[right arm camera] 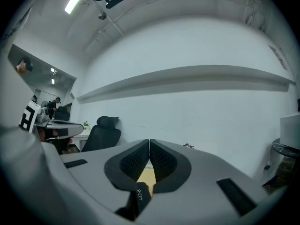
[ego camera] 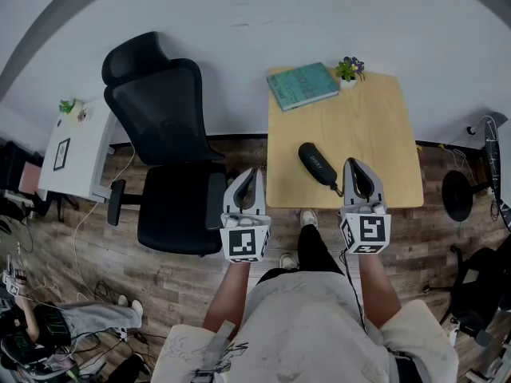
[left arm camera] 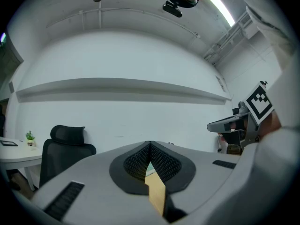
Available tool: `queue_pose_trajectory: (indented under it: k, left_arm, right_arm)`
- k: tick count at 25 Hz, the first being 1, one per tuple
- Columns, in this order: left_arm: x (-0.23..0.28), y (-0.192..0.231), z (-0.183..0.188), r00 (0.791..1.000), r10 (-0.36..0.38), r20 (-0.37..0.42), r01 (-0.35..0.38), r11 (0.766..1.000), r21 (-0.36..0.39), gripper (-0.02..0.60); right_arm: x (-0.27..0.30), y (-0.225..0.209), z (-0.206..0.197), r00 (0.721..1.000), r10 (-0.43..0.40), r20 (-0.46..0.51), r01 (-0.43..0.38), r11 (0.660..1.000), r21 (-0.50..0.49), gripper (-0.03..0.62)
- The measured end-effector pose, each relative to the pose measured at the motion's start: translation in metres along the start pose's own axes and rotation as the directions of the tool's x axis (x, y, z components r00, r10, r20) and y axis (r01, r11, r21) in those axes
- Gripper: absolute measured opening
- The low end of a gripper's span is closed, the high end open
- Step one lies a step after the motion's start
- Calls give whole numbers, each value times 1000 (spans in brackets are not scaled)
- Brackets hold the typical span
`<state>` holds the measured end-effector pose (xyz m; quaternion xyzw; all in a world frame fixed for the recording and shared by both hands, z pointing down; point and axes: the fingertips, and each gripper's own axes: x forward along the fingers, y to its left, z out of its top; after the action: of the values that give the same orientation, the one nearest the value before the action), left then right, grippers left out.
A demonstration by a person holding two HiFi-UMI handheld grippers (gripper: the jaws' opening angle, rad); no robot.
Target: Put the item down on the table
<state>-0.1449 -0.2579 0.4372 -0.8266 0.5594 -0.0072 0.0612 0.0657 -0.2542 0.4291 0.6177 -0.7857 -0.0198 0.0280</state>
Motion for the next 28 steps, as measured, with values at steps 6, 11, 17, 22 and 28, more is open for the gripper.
queue_pose_trajectory:
  k: [6,11,17,22,28]
  left_arm:
    - [0,0,1,1000,0,2,0,1000,12,6]
    - [-1,0,-1,1000,0,-4,0,1000,8,6]
    - [-2,-1,-5,1000,-3,-4,3,1000,11,6]
    - [-1,-1,-4,1000,-4,-1,4,1000,8,6]
    - [-2,-1,-3,1000,-1,-1,1,1000,10,6]
  right_arm:
    - [0,0,-1,1000,1,0,-1,1000,2,18]
    - [0,1,-2,1000,-1,-5,0,1000,-15,18]
    - [-1,3,-7,1000,4,-20,-5,999,-42,18]
    - [1,5,-7,999,14,-29,-15,998,-53,18]
    - [1,5,-7,999,19,-32,-20,999,-49,18]
